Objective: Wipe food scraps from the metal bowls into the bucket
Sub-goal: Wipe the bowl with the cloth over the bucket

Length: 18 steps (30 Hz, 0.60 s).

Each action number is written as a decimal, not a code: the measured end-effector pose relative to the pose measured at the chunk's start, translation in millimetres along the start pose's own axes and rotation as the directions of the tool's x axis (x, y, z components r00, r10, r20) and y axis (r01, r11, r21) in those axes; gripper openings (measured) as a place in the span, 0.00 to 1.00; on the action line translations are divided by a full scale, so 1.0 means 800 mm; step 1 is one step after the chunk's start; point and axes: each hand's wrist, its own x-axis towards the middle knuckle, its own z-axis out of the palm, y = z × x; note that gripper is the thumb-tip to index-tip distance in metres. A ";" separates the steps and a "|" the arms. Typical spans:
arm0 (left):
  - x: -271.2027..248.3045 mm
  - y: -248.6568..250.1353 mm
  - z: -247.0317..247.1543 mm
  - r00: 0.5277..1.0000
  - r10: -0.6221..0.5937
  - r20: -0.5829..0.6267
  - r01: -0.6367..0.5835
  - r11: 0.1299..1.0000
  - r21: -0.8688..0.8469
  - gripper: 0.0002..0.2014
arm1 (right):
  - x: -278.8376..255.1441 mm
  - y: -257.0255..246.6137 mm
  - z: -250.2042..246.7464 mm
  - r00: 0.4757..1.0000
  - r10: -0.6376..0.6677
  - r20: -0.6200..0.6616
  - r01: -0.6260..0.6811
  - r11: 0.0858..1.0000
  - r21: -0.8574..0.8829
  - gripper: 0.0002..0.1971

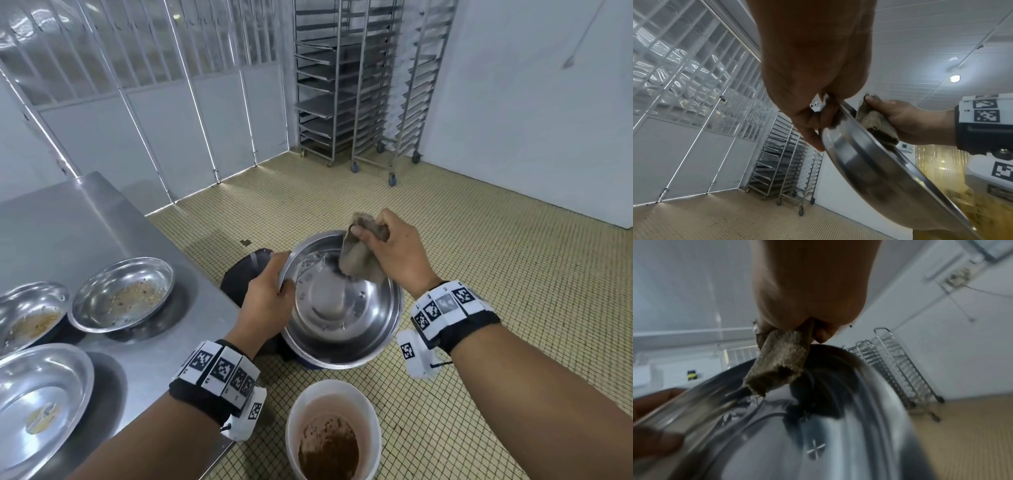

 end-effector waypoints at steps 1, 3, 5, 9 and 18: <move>0.000 -0.002 0.000 1.000 -0.003 0.001 0.003 1.000 -0.004 0.17 | 0.003 0.003 0.003 0.999 0.020 -0.046 -0.020 1.000 -0.003 0.20; 0.001 -0.008 0.000 1.000 -0.012 -0.005 0.011 1.000 -0.026 0.17 | 0.004 0.011 0.009 0.992 0.043 -0.117 -0.056 0.992 -0.111 0.22; 0.001 -0.012 0.000 1.000 -0.022 -0.007 0.022 0.999 -0.046 0.18 | 0.000 0.022 0.016 0.985 0.027 -0.169 -0.068 0.967 -0.244 0.23; 0.000 -0.016 -0.001 0.999 -0.034 0.013 0.034 0.997 -0.062 0.18 | -0.003 0.043 0.030 0.962 -0.204 -0.183 0.117 0.910 -0.398 0.22; 0.017 -0.010 -0.007 1.000 0.014 0.016 -0.013 0.999 -0.043 0.18 | 0.000 0.045 0.021 0.991 -0.112 0.072 0.133 0.877 -0.462 0.27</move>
